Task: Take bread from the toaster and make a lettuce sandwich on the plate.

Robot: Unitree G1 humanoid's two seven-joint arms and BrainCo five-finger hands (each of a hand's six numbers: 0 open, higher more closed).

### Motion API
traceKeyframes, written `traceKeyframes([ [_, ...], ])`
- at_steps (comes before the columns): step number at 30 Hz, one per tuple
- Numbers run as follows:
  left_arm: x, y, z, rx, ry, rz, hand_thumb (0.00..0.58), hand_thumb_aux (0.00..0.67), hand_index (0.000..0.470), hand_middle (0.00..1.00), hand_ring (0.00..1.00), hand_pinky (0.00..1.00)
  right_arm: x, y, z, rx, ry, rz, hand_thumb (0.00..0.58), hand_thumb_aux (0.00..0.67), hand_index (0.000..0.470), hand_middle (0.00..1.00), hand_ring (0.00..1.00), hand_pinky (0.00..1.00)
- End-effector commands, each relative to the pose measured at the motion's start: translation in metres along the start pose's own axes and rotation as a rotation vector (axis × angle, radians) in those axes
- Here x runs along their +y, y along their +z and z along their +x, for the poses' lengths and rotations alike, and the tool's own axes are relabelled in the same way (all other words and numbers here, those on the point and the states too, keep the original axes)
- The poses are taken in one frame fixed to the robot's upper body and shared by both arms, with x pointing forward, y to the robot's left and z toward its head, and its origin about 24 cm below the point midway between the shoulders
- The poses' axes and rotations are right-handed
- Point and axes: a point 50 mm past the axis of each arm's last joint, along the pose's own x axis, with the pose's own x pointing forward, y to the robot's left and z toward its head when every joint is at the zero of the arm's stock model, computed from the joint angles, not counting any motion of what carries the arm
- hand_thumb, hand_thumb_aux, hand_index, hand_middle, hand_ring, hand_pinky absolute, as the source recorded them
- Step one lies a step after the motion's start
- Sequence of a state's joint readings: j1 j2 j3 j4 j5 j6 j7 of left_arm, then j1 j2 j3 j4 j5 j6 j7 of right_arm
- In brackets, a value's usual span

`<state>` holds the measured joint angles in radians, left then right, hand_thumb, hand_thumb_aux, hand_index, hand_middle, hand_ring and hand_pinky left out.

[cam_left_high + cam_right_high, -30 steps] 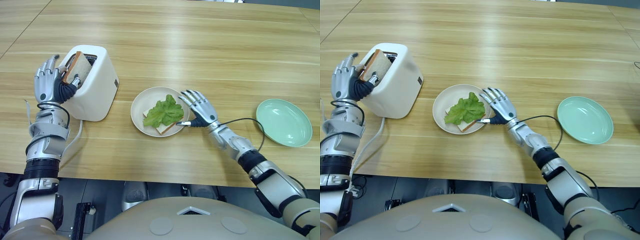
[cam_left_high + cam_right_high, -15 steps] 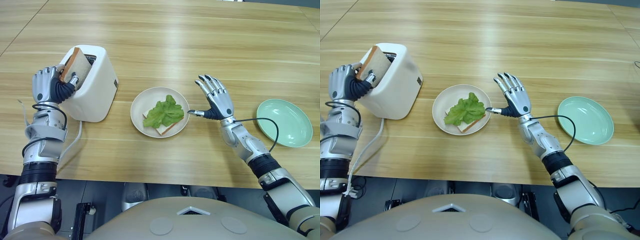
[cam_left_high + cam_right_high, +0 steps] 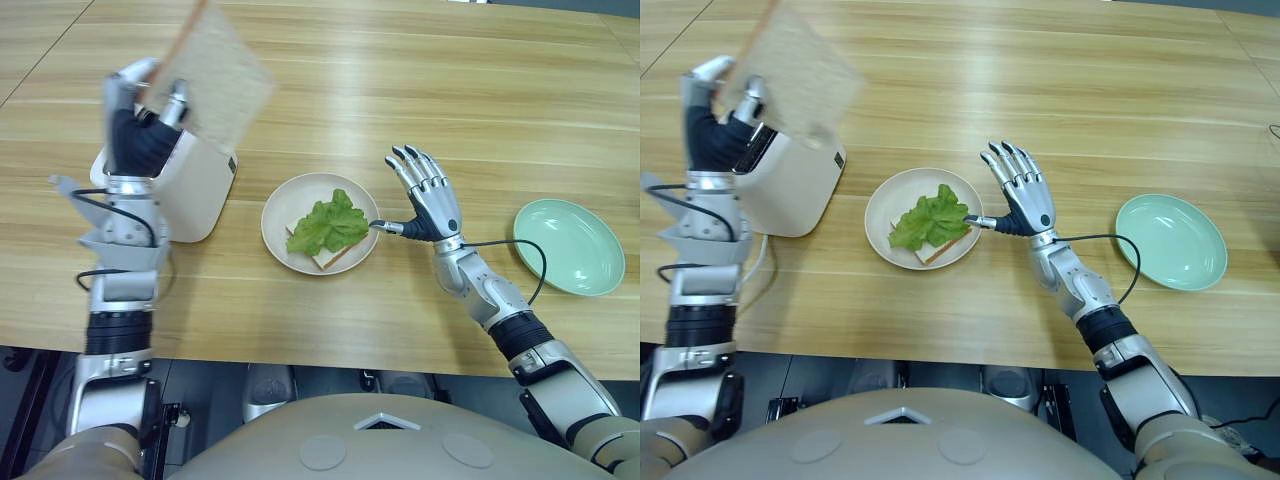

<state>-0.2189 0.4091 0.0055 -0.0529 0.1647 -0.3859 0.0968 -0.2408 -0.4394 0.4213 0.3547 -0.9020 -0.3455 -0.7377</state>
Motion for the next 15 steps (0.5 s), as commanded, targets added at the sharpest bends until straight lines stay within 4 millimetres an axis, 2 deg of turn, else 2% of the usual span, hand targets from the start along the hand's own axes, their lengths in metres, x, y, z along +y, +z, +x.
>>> traceKeyframes([
  [1, -0.035, -0.004, -0.008, 0.074, -0.156, -0.161, 0.58, 0.67, 0.46, 1.0, 1.0, 1.0, -0.005, 0.009, -0.001, -0.038, -0.037, 0.019, 0.0, 0.0, 0.0, 0.0, 0.0, 0.0],
  [6, -0.075, -0.022, -0.033, 0.228, -0.3, -0.292, 0.58, 0.67, 0.46, 1.0, 1.0, 1.0, -0.009, 0.02, -0.003, -0.085, -0.04, 0.04, 0.0, 0.0, 0.0, 0.0, 0.0, 0.0],
  [9, -0.1, -0.041, -0.054, 0.354, -0.387, -0.322, 0.58, 0.67, 0.46, 1.0, 1.0, 1.0, -0.005, 0.028, -0.007, -0.138, 0.008, 0.039, 0.0, 0.0, 0.0, 0.0, 0.0, 0.0],
  [15, -0.117, -0.061, -0.078, 0.463, -0.468, -0.32, 0.58, 0.67, 0.46, 1.0, 1.0, 1.0, -0.001, 0.036, -0.011, -0.181, 0.047, 0.039, 0.0, 0.0, 0.0, 0.0, 0.0, 0.0],
])
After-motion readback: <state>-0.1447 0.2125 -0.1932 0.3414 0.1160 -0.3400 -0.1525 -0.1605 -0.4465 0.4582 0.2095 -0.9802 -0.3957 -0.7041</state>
